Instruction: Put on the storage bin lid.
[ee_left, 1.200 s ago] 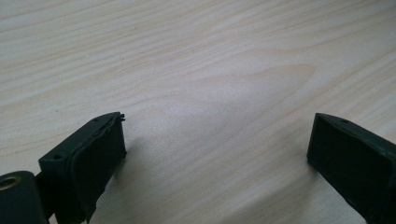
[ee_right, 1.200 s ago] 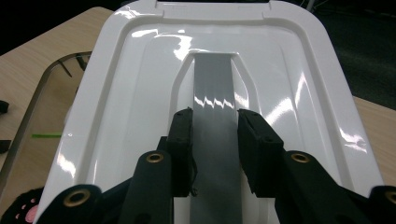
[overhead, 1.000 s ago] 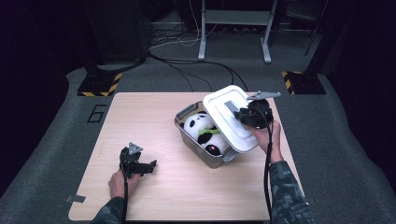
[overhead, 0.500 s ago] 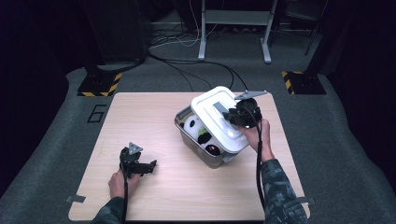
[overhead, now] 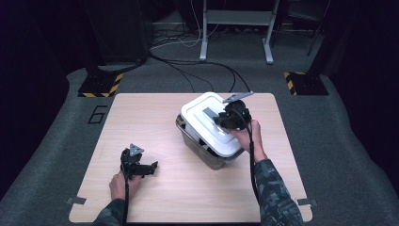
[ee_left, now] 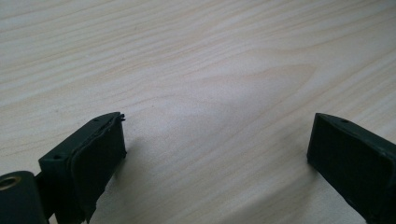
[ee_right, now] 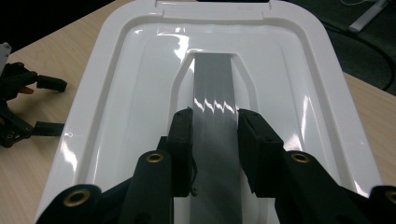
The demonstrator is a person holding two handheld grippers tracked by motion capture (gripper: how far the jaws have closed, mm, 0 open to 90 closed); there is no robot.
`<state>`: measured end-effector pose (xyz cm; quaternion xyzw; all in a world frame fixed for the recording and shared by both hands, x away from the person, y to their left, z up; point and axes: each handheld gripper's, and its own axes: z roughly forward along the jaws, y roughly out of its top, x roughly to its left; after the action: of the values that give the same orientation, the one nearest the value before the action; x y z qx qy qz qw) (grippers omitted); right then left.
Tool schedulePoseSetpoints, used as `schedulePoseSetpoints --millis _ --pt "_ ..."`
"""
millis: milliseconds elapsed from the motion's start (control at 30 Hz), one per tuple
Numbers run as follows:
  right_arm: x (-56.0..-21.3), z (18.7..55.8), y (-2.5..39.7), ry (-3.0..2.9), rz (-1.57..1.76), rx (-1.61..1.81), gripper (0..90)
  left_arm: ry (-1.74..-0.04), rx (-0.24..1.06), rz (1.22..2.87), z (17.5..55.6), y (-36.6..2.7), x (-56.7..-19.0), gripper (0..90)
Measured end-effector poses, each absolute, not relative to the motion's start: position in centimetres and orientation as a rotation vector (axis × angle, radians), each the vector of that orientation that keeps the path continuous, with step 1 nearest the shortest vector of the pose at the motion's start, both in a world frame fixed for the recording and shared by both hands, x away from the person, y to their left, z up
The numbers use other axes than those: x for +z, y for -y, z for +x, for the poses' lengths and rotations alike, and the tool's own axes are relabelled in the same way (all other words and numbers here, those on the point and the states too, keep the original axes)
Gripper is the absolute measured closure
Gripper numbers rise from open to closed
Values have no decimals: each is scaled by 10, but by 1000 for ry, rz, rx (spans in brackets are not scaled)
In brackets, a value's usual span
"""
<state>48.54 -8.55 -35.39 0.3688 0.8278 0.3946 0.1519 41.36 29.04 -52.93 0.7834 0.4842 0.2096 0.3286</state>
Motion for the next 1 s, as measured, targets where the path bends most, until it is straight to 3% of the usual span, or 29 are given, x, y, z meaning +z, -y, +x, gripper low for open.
schedulePoseSetpoints --millis 1000 --pt "-381 497 53 -2466 1068 988 670 -1272 553 2039 414 -290 -530 40"
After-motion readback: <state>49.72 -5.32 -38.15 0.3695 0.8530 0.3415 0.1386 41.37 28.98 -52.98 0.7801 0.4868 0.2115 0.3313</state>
